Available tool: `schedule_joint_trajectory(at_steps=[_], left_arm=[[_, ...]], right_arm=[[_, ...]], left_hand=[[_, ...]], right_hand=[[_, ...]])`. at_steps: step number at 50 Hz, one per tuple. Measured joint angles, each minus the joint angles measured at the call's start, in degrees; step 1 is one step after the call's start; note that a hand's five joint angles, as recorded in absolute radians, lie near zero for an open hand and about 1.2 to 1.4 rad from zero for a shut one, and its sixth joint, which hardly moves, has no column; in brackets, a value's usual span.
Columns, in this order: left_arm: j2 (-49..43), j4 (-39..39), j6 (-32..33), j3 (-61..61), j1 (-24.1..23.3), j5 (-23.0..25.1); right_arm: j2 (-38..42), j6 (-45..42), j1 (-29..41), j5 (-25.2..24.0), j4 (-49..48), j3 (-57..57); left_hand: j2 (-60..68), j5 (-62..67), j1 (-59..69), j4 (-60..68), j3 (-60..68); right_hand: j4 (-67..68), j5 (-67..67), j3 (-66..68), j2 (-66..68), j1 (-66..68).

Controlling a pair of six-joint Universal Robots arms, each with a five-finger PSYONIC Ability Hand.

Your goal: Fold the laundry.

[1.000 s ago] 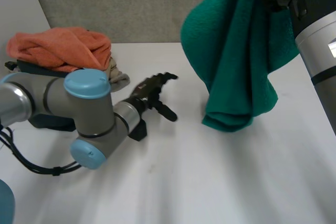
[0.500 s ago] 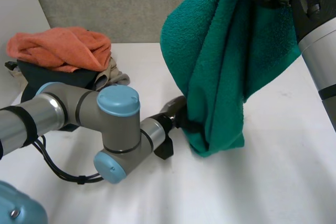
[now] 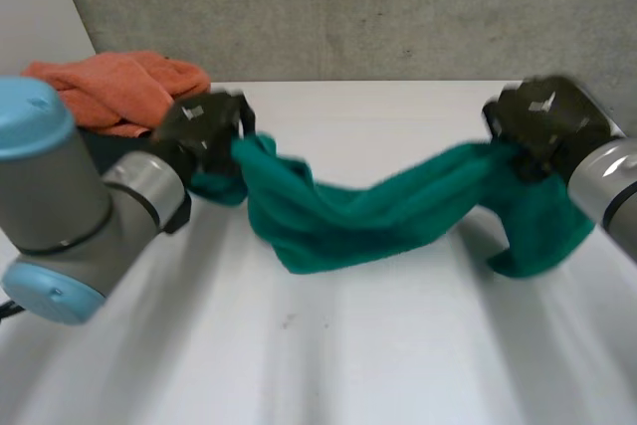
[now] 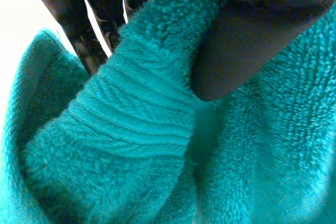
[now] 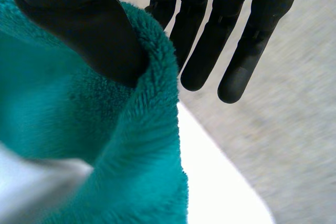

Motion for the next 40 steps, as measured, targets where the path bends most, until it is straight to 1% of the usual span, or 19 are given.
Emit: schedule_joint_trajectory(at_steps=[1, 3, 6, 7, 9, 10, 11, 12, 14, 17, 21, 26, 29, 35, 40], left_arm=[[-1.64, -0.15, 2.88, -0.59, -0.53, -0.27], [-4.13, -0.47, 5.87, -1.14, -1.61, -0.78], [-7.32, -1.08, 8.63, -1.73, -3.51, -2.06], [-8.96, -1.67, 9.81, -2.27, -4.8, -3.34], [-9.91, -2.29, 10.55, -2.94, -5.96, -4.81], [-9.85, -2.7, 10.85, -3.57, -6.64, -6.06], [-9.54, -2.93, 10.94, -3.97, -6.95, -6.74], [-8.75, -3.2, 11.01, -4.62, -7.29, -7.71], [-6.57, -3.56, 11.0, -5.76, -7.57, -9.07], [-2.31, -3.89, 10.91, -7.37, -7.37, -10.2], [2.39, -4.81, 10.92, -8.54, -5.98, -10.46], [5.85, -8.16, 11.89, -8.12, -2.24, -9.12], [6.1, -10.97, 12.74, -6.74, 0.78, -6.8], [4.0, -16.09, 13.16, -4.35, 6.17, -0.42], [0.84, -19.92, 13.0, -3.86, 8.02, 3.04]], right_arm=[[1.94, -0.16, 0.04, -0.34, 0.24, 0.87], [4.06, -0.51, 0.13, -0.56, 0.34, 2.16], [6.62, -1.75, 0.29, -0.55, 0.25, 4.31], [7.82, -3.04, 0.34, -0.38, 0.17, 5.71], [8.65, -4.56, 0.31, -0.16, 0.1, 6.98], [8.97, -5.73, 0.21, 0.05, 0.03, 7.67], [9.06, -6.48, 0.12, 0.15, 0.01, 8.06], [8.99, -7.4, -0.02, 0.3, -0.04, 8.41], [8.39, -8.61, -0.26, 0.5, -0.04, 8.63], [6.48, -9.52, -0.47, 0.58, 0.2, 8.04], [4.32, -9.75, -0.83, 0.37, 2.01, 6.15], [3.2, -9.61, -1.56, -0.24, 8.86, 1.15], [4.35, -9.51, -2.18, -1.34, 14.4, -3.1], [8.8, -9.26, -3.45, -4.06, 22.54, -10.98], [12.86, -9.19, -3.9, -5.66, 26.33, -16.3]], left_hand=[[0.0, 0.0, 0.0, 0.0, 0.0], [0.0, 0.0, 0.0, 0.0, 0.0], [-0.07, 0.0, -0.02, -0.09, -0.02], [-3.84, -1.42, -1.95, -3.53, -3.61], [-11.98, -8.93, -11.54, -12.1, -11.53], [-17.21, -14.15, -17.35, -17.37, -16.65], [-26.45, -23.49, -27.46, -26.69, -25.81], [-31.51, -28.04, -31.88, -31.25, -30.85], [-39.64, -36.86, -39.32, -39.96, -39.14], [-44.53, -42.55, -42.8, -45.48, -43.96], [-46.57, -44.69, -44.17, -47.33, -46.17], [-46.65, -44.74, -44.17, -47.43, -46.26], [-46.65, -44.74, -44.16, -47.43, -46.26], [-46.65, -44.73, -44.16, -47.43, -46.26], [-46.64, -44.57, -44.16, -47.43, -46.26]], right_hand=[[0.0, 0.0, 0.0, 0.0, 0.0], [0.0, 0.0, 0.0, 0.0, 0.0], [0.0, 0.0, 0.0, 0.0, 0.0], [0.0, 0.0, 0.0, 0.0, 0.0], [-1.1, -0.98, -1.0, -1.21, -0.62], [-8.34, -7.89, -8.0, -8.45, -6.09], [-16.42, -16.09, -16.13, -15.79, -12.98], [-25.94, -24.82, -25.58, -25.47, -22.33], [-35.64, -36.02, -35.55, -35.2, -32.0], [-39.67, -40.5, -38.92, -38.2, -34.36], [-39.97, -41.1, -38.93, -38.24, -34.36], [-39.96, -41.3, -38.93, -38.24, -34.36], [-39.97, -41.34, -39.41, -38.65, -34.37], [-39.97, -41.58, -39.49, -38.85, -34.37], [-39.97, -41.58, -39.49, -38.85, -34.37]])
